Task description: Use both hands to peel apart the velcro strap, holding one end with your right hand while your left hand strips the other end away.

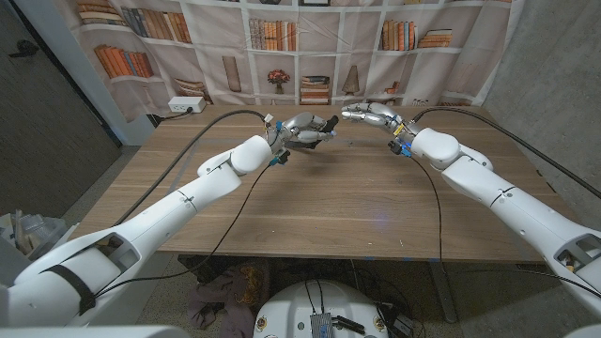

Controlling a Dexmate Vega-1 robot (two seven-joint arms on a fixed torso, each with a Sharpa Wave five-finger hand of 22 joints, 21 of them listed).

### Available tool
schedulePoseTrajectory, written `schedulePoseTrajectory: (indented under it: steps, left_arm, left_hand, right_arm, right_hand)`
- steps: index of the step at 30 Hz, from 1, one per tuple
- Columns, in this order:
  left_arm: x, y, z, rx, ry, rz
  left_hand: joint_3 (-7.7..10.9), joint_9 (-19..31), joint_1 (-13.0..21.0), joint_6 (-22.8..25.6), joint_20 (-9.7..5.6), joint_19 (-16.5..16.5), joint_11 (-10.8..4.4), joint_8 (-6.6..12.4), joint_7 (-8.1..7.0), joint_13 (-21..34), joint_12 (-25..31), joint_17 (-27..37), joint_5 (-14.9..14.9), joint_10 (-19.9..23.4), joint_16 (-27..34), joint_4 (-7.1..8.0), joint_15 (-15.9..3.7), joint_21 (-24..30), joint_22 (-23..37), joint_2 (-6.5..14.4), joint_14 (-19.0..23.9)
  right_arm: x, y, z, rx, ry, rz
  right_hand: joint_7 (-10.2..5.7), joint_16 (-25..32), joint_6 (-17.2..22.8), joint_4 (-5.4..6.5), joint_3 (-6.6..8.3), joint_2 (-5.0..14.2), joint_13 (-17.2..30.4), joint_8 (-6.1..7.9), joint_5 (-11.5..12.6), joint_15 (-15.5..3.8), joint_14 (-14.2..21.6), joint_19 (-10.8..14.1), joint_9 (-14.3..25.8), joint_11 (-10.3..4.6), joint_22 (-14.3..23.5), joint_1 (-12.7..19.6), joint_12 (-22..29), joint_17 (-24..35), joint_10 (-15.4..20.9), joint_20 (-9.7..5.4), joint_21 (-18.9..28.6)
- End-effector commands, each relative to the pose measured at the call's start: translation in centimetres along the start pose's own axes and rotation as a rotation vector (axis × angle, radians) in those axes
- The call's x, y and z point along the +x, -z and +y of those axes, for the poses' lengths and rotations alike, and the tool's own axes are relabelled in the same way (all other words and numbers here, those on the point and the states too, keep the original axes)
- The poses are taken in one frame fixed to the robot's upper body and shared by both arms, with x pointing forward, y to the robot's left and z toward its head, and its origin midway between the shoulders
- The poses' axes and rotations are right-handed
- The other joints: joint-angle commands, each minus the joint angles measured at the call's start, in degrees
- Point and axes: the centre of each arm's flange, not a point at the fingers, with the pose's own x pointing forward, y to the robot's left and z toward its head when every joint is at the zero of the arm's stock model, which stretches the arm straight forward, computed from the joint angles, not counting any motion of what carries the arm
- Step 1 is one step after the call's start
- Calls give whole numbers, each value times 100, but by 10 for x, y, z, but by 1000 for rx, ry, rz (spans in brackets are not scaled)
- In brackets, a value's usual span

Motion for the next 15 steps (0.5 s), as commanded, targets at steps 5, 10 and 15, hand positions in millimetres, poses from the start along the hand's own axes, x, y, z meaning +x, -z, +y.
schedulePoseTrajectory:
  steps: [5, 10, 15]
  left_arm:
    - [1, -2, 0, 9, 6, -11]
    - [2, -3, 2, 14, 0, -12]
    - [1, -2, 1, 10, 1, -7]
  left_hand:
    - [-3, 19, 16, 20, -845, 18, -21, 7, 11, 40, -10, 32, 45, 14, 32, 29, -361, 60, 35, 40, -10]
    - [-6, 22, 15, 7, -845, 25, -20, -1, 8, 43, -15, 32, 45, 7, 31, 30, -361, 71, 41, 36, -15]
    - [-8, 23, 14, -1, -846, 26, -20, -7, 11, 46, -19, 33, 45, 0, 33, 31, -360, 80, 48, 35, -17]
  right_arm:
    - [3, -1, 2, -19, -11, 26]
    - [4, -2, 3, -23, -34, 23]
    - [3, -3, 3, -31, -34, 19]
  right_hand:
    - [-289, -51, 372, -41, 189, 31, 41, 156, 126, -707, 147, 109, 33, -89, 35, 256, 107, -36, 253, 11, 59]
    - [-305, -77, 534, 6, 186, -14, 47, 213, 126, -563, 101, 10, 47, -25, 40, 212, 103, -24, 239, 33, 23]
    - [-357, -82, 869, 58, 111, -167, 55, 326, 73, -533, 88, -12, 54, -54, 42, 82, 132, -13, 295, 33, 17]
